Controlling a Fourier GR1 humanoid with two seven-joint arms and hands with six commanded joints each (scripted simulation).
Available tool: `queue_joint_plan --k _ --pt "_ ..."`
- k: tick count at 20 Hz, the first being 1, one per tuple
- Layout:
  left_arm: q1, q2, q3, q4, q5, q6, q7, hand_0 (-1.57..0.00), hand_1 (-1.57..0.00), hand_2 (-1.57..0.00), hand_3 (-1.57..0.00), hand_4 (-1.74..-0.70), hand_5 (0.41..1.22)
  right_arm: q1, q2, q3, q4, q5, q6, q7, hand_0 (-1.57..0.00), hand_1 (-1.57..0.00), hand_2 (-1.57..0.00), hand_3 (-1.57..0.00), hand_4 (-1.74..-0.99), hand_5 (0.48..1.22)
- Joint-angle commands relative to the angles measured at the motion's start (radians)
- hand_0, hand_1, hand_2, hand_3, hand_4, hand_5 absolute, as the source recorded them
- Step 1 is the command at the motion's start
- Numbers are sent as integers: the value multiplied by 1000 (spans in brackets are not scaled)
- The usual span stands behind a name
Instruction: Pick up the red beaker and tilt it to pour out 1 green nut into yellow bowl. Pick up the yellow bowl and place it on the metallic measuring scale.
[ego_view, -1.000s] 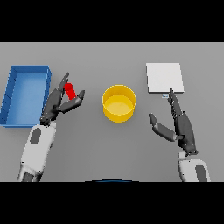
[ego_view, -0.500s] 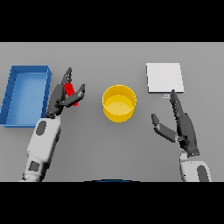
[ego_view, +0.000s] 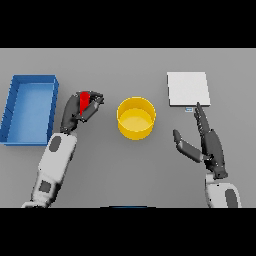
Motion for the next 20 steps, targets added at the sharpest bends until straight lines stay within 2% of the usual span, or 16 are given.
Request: queue_joint_plan --k 1,2,4,6,10,16,20 --pt "2 -2 -5 -6 -3 3 10 -1357 -1364 -1380 -1304 -1565 1163 -7 2 2 -5 3 -4 1 1 1 1 1 -1251 646" --pt "0 5 -1 -7 -7 4 10 -1400 -1406 -1419 -1357 -1542 1174 2 4 6 -17 -2 2 -14 1 1 1 1 -1255 644" --pt "13 -4 19 -39 46 -31 -20 -1462 -1465 -1473 -1434 -1614 1165 12 1 10 -20 12 -4 -17 1 1 1 1 -1245 642" --pt "19 -10 26 -87 91 -64 -20 -1501 -1503 -1509 -1484 -1660 1150 5 -5 3 -12 8 -2 -13 1 1 1 1 -1246 644" --pt "10 17 28 -164 124 -99 40 -1542 -1543 -1545 -1535 -1708 1132 13 -2 12 -7 27 -9 -31 1 1 1 1 -1228 645" --pt "-31 56 -20 -189 49 -113 94 -1556 -1557 -1558 -1553 -1724 1135 19 -13 16 -8 51 -18 -67 1 1 1 1 -1219 660" --pt "-82 89 -63 -157 -37 -112 109 -1562 -1562 -1563 -1559 -1730 1134 -5 -14 15 -5 62 -25 -52 1 1 1 1 -1210 664"
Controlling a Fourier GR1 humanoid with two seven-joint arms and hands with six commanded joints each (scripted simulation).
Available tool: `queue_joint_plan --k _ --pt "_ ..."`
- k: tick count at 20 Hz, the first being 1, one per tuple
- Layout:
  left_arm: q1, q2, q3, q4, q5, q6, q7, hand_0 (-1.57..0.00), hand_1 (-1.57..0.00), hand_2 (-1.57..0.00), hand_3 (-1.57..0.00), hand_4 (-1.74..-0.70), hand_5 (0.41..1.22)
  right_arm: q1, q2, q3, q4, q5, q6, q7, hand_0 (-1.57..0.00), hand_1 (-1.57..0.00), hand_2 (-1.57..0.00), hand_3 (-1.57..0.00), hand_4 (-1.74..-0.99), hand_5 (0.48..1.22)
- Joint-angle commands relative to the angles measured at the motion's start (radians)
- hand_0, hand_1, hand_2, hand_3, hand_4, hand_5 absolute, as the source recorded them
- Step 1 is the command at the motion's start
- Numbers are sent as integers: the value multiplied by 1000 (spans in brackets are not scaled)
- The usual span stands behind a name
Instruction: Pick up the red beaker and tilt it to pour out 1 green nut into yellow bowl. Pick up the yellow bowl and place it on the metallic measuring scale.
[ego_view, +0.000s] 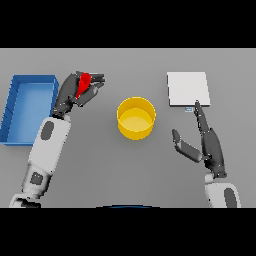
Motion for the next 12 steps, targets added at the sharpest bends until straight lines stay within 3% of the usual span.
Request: queue_joint_plan --k 1,2,8,12 --pt "-4 18 -22 -20 -26 -10 15 -1563 -1564 -1564 -1562 -1732 1129 18 -7 -4 -11 -8 6 -2 1 1 1 1 -1202 662" --pt "-19 30 -52 -26 -62 -18 34 -1565 -1565 -1566 -1563 -1734 1124 7 -10 -12 -3 -10 4 22 1 1 1 1 -1199 658" --pt "-87 107 -230 -50 -278 -89 127 -1569 -1569 -1570 -1569 -1739 1134 15 -2 10 -16 2 14 46 1 1 1 1 -1178 667" --pt "-159 141 -359 -33 -444 -133 182 -1570 -1570 -1570 -1570 -1740 1174 21 2 3 -22 -14 17 39 1 1 1 1 -1183 671"
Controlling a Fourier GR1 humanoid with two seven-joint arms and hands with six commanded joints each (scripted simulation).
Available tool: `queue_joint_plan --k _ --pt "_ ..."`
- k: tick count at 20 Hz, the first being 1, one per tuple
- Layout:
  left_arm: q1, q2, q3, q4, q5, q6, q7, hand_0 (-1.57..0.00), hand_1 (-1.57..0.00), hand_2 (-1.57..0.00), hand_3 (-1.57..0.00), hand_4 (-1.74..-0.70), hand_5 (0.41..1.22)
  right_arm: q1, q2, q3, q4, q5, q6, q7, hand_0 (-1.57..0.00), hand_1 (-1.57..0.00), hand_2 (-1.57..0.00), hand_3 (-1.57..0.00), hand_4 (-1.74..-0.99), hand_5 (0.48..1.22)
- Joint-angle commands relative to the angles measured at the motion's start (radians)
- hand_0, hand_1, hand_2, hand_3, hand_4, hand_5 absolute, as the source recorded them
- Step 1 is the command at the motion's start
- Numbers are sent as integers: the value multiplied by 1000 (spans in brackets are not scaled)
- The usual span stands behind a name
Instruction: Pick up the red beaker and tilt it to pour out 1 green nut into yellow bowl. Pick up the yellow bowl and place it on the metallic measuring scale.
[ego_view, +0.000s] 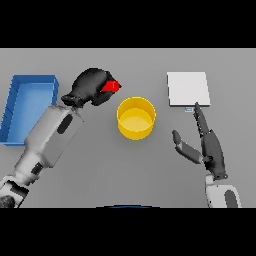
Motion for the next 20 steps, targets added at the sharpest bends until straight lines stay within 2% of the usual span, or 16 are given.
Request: queue_joint_plan --k 1,3,4,5,7,11,13,15,18,20 --pt "-20 14 -26 -2 -33 -25 13 -1570 -1571 -1571 -1570 -1740 1183 9 3 3 -1 -1 1 -6 1 1 1 1 -1183 673" --pt "-56 16 -87 20 -97 -68 20 -1571 -1571 -1571 -1571 -1741 1197 6 7 5 -9 0 0 3 1 1 1 1 -1187 676" --pt "-72 21 -113 36 -128 -97 28 -1571 -1571 -1571 -1571 -1689 1202 18 4 5 -11 0 2 1 1 1 1 1 -1191 675" --pt "-101 26 -134 53 -156 -121 31 -1571 -1571 -1571 -1492 -1698 1205 9 6 -3 -14 -12 2 8 1 1 1 1 -1190 675" --pt "-152 44 -180 79 -208 -161 -3 -1571 -1571 -1571 -1383 -1710 1211 13 15 1 -8 -20 6 20 1 1 1 1 -1195 671" --pt "-239 44 -274 141 -302 -227 -54 -1571 -1571 -1571 -1295 -1719 1217 16 34 -2 -1 -45 10 29 1 1 1 1 -1206 639" --pt "-271 37 -316 158 -333 -247 -100 -1571 -1571 -1571 -1394 -1723 1218 2 36 -11 11 -45 2 32 1 1 1 1 -1220 624" --pt "-296 31 -362 189 -374 -241 -139 -1571 -1571 -1571 -1458 -1727 1219 5 38 -3 9 -21 -13 7 1 1 1 1 -1221 610" --pt "-340 37 -424 210 -435 -246 -177 -1571 -1571 -1571 -1513 -1732 1220 7 23 -15 3 -17 -20 -8 1 1 1 1 -1205 584" --pt "-371 41 -471 212 -477 -249 -210 -1571 -1571 -1571 -1534 -1734 1220 7 37 -6 8 -10 -26 -6 1 1 1 1 -1185 575"
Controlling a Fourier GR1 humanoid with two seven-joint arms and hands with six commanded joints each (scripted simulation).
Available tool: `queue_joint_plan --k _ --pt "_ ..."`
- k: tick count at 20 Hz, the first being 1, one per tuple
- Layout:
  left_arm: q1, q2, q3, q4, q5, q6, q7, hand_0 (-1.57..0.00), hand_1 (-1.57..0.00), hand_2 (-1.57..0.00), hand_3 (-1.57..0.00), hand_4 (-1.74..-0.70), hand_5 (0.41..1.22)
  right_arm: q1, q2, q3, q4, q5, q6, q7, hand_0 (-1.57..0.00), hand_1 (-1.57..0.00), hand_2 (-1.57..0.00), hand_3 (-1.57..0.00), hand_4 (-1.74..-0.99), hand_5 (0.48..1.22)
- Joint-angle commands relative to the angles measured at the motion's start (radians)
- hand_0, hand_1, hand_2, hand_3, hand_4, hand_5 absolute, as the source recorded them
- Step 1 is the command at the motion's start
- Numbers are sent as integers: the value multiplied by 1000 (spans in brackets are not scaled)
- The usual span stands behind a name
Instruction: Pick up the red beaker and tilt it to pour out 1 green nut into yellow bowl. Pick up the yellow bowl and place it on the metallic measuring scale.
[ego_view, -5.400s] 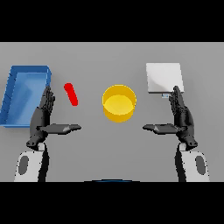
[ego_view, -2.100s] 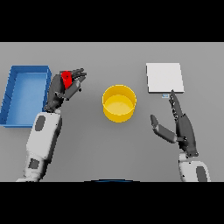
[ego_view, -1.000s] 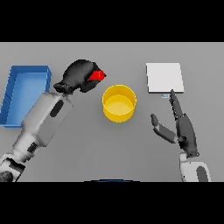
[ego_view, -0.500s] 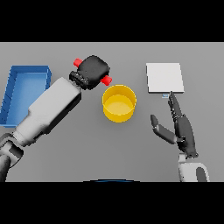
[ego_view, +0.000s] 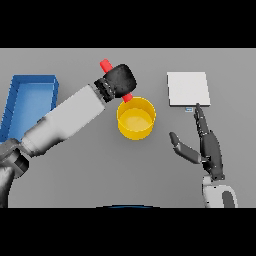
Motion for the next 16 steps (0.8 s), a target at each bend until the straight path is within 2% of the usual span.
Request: queue_joint_plan --k 1,7,10,13,15,16 --pt "-11 7 -21 5 -22 1 -11 -1571 -1571 -1571 -1541 -1736 1221 -2 1 7 0 17 -8 1 1 1 1 1 -1173 572" --pt "-71 2 -135 38 -133 25 -56 -1571 -1571 -1571 -1563 -1736 1221 -5 4 -3 -1 -2 -4 8 1 1 1 1 -1130 565" --pt "-97 -6 -183 58 -180 49 -72 -1571 -1571 -1571 -1567 -1733 1221 -11 -17 -11 -6 0 0 1 1 1 1 1 -1136 578" --pt "-138 -18 -219 71 -221 51 -76 -1571 -1571 -1571 -1569 -1733 1221 -6 -2 -2 -4 4 -3 -1 1 1 1 1 -1133 579" --pt "-166 -16 -249 55 -248 53 -101 -1571 -1571 -1571 -1570 -1733 1221 19 1 1 -14 5 -7 -23 1 1 1 1 -1128 575" --pt "-198 -19 -259 63 -261 59 -118 -1571 -1571 -1571 -1570 -1733 1221 1 6 -2 -7 7 -14 -1 1 1 1 1 -1133 575"
